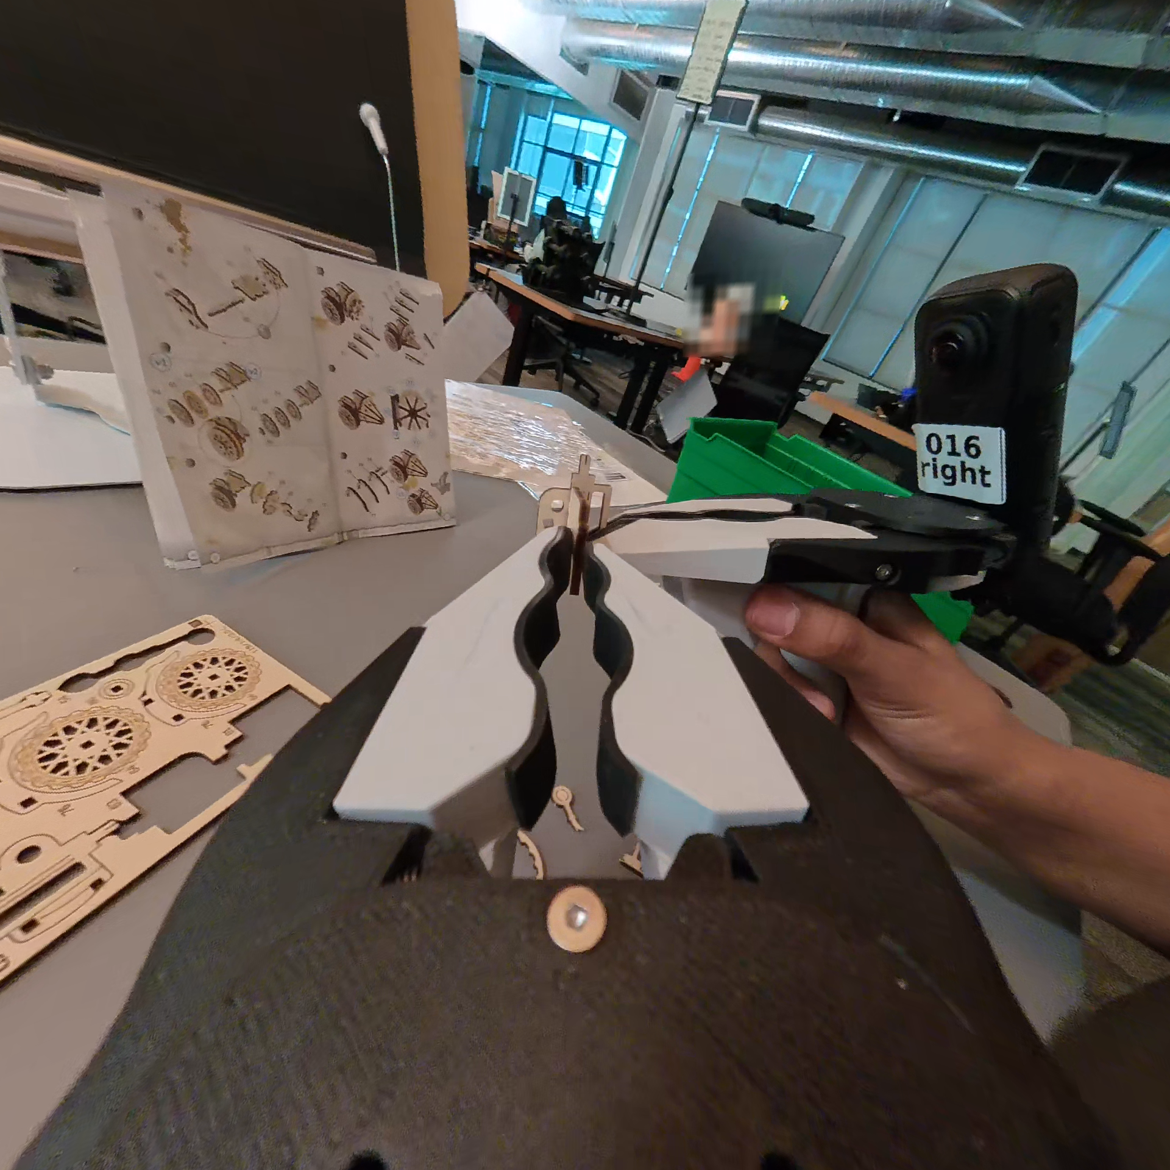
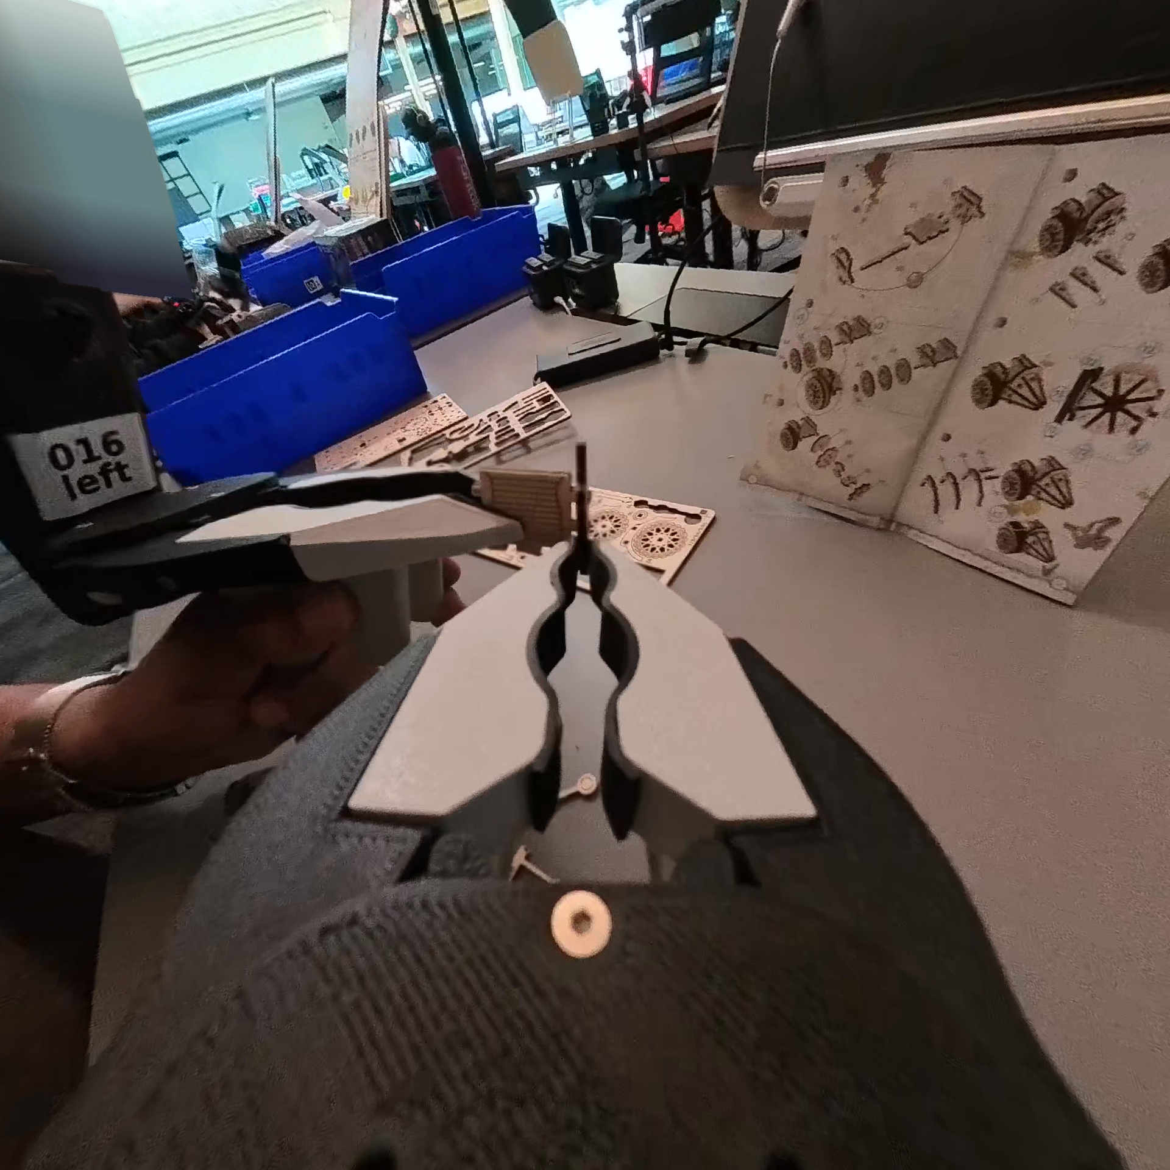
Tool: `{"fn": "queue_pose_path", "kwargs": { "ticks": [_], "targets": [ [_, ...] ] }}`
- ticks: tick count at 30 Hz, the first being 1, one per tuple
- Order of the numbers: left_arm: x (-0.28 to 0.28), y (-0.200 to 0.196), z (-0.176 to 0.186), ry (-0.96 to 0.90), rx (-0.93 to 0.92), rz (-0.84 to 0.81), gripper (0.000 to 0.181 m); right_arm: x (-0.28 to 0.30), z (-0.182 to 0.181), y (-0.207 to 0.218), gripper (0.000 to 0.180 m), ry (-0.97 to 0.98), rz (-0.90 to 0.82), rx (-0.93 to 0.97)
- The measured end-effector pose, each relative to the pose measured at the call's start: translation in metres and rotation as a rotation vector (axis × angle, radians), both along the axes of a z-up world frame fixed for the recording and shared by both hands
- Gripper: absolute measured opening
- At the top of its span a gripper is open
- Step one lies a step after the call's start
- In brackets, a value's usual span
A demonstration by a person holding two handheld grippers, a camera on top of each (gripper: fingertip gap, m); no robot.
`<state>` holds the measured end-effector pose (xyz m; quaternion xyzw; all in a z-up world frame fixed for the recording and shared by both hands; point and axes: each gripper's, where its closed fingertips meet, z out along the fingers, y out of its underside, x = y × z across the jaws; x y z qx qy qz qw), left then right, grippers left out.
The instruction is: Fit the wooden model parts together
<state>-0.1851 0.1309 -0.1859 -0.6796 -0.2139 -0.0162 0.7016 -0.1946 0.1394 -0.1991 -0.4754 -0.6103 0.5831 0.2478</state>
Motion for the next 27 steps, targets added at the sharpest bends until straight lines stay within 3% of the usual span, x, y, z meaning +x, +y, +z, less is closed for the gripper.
{"fn": "queue_pose_path", "kwargs": {
  "ticks": [3, 6, 9, 16, 27],
  "targets": [
    [0.0, -0.001, 0.0, -0.069, 0.056, -0.043, 0.002, 0.0, -0.001, 0.0, 0.002, -0.003, -0.011, 0.027],
    [-0.002, 0.002, -0.01, -0.09, 0.021, -0.047, 0.019, 0.001, 0.003, -0.004, 0.002, -0.006, 0.004, -0.001],
    [-0.001, 0.0, -0.005, -0.078, 0.048, -0.048, 0.004, 0.0, -0.003, -0.005, 0.002, -0.017, 0.0, 0.065],
    [-0.005, 0.004, -0.019, 0.074, -0.152, 0.017, 0.001, -0.003, -0.011, 0.0, 0.002, -0.032, -0.041, 0.176],
    [-0.013, 0.004, -0.021, 0.224, -0.261, 0.118, 0.001, -0.012, -0.011, 0.002, 0.003, -0.003, -0.122, 0.006]
  ]
}}
